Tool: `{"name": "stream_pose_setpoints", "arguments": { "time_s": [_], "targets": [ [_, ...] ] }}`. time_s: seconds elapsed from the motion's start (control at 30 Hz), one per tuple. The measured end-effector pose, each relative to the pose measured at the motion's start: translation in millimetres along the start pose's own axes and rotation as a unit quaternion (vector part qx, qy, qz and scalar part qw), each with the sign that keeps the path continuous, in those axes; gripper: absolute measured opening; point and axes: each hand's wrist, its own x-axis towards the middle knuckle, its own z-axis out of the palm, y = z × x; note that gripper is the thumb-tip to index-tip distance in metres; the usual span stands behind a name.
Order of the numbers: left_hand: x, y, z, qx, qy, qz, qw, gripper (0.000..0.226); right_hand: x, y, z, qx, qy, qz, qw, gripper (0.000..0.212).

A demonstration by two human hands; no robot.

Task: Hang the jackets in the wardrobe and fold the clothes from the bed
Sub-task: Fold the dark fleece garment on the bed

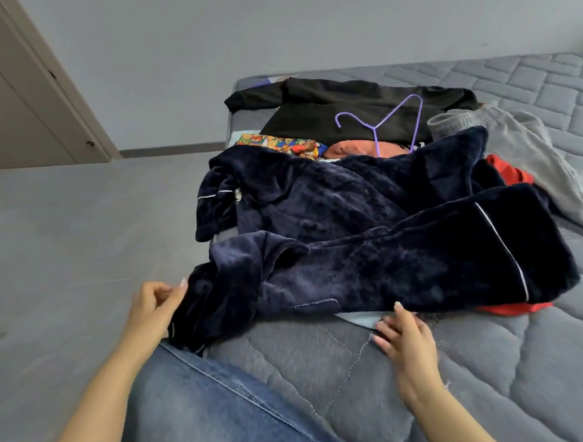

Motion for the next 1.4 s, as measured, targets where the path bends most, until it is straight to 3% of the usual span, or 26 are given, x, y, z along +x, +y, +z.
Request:
{"name": "stream_pose_setpoints", "arguments": {
  "time_s": [0.1, 0.17, 0.27, 0.33, 0.4, 0.47, 0.53, 0.6, 0.67, 0.73, 0.8, 0.93, 1.03, 1.1, 1.17, 1.2, 1.27, 1.4],
  "targets": [
    [-26.7, -8.5, -3.7, 0.242, -0.095, 0.06, 0.964, 0.049, -26.6, 26.9, 20.0, -0.093, -0.092, 0.008, 0.991, 0.007],
    [-33.1, -6.7, 5.1, 0.363, -0.109, 0.101, 0.92, 0.053, -37.4, 32.6, 37.8, -0.188, -0.16, -0.017, 0.969, 0.011],
    [-30.6, 9.6, 8.7, 0.408, -0.104, 0.185, 0.888, 0.037, -46.3, 26.2, 60.0, -0.292, -0.251, -0.078, 0.92, 0.014],
    [-29.3, 30.3, -2.0, 0.33, -0.118, 0.199, 0.915, 0.023, -47.2, 17.5, 66.0, -0.332, -0.285, -0.129, 0.89, 0.013],
    [-27.8, 58.5, -17.8, 0.204, -0.128, 0.158, 0.958, 0.017, -48.4, 9.7, 66.6, -0.351, -0.329, -0.154, 0.863, 0.013],
    [-26.4, 93.3, -30.7, 0.091, -0.127, 0.112, 0.981, 0.015, -52.0, 5.4, 66.7, -0.366, -0.392, -0.155, 0.83, 0.039],
    [-23.2, 129.5, -34.4, -0.066, -0.152, 0.057, 0.984, 0.012, -57.0, 5.2, 70.6, -0.37, -0.447, -0.142, 0.802, 0.067],
    [-16.6, 160.3, -28.6, -0.3, -0.189, -0.019, 0.935, 0.013, -66.3, 3.9, 78.9, -0.327, -0.488, -0.099, 0.803, 0.072],
    [-10.1, 184.9, -18.7, -0.473, -0.189, -0.062, 0.858, 0.017, -76.0, -0.8, 89.9, -0.261, -0.505, -0.059, 0.821, 0.056],
    [-4.4, 202.5, -5.8, -0.537, -0.193, -0.074, 0.818, 0.018, -77.4, -8.2, 99.7, -0.173, -0.502, -0.063, 0.845, 0.04],
    [-1.3, 207.8, 7.7, -0.537, -0.213, -0.087, 0.812, 0.014, -71.6, -23.5, 107.4, -0.057, -0.451, -0.07, 0.888, 0.026],
    [5.6, 168.8, 24.8, -0.29, -0.288, -0.078, 0.909, 0.022, -25.4, -67.0, 98.4, 0.073, -0.187, -0.052, 0.978, 0.016],
    [13.3, 111.1, 29.3, -0.141, -0.196, -0.121, 0.963, 0.051, 11.1, -83.5, 72.6, 0.17, -0.058, -0.004, 0.984, 0.025],
    [13.6, 70.7, 30.8, -0.062, -0.102, -0.127, 0.985, 0.047, 18.5, -77.4, 64.0, 0.266, -0.075, 0.028, 0.961, 0.056],
    [11.2, 38.9, 33.3, -0.031, -0.071, -0.136, 0.988, 0.042, 18.6, -64.2, 67.1, 0.288, -0.106, 0.032, 0.951, 0.081],
    [9.0, 29.6, 34.4, -0.034, -0.074, -0.148, 0.986, 0.052, 17.9, -57.9, 72.7, 0.266, -0.115, 0.03, 0.957, 0.084],
    [7.1, 20.4, 39.9, -0.055, -0.083, -0.154, 0.983, 0.06, 18.7, -52.2, 87.6, 0.199, -0.113, 0.021, 0.973, 0.073],
    [10.1, 25.8, 46.4, -0.1, -0.047, -0.082, 0.991, 0.019, 35.2, -73.9, 123.4, 0.156, -0.076, 0.02, 0.985, 0.047]
  ]
}}
